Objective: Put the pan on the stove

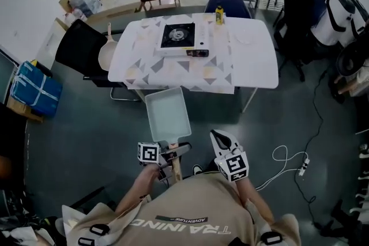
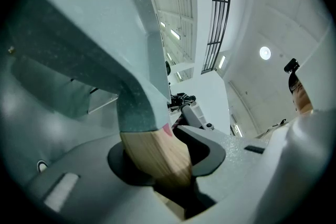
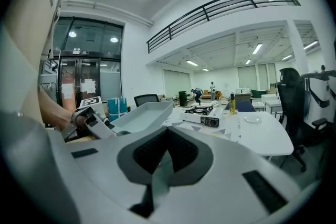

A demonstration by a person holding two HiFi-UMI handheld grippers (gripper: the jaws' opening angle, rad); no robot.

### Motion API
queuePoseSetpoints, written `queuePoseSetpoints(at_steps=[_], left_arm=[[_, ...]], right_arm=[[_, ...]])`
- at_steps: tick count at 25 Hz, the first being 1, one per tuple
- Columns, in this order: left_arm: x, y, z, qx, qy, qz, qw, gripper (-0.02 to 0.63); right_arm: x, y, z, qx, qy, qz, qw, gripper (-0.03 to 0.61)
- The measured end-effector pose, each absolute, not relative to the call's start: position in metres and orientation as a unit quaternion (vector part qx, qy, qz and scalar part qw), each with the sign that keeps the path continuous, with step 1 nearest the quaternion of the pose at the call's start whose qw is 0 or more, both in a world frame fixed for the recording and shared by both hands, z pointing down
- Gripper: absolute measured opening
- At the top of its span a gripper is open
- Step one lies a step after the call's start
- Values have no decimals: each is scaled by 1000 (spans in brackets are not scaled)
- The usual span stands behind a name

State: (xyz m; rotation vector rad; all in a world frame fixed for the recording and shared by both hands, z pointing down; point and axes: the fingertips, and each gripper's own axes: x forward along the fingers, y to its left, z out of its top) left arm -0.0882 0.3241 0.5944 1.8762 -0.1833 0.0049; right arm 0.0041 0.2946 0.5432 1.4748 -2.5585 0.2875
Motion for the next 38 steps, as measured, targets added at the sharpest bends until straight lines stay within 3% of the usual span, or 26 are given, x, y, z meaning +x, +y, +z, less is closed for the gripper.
queuePoseSetpoints(at_steps=[19,38], left_arm=[[-70,213,587,807,-156,-10,569,124],[-46,147,594,781,-149,-66,603,124]], right_arm=[[27,162,547,424,-897,103,75,5],[33,74,577,366,-917,110,114,5]])
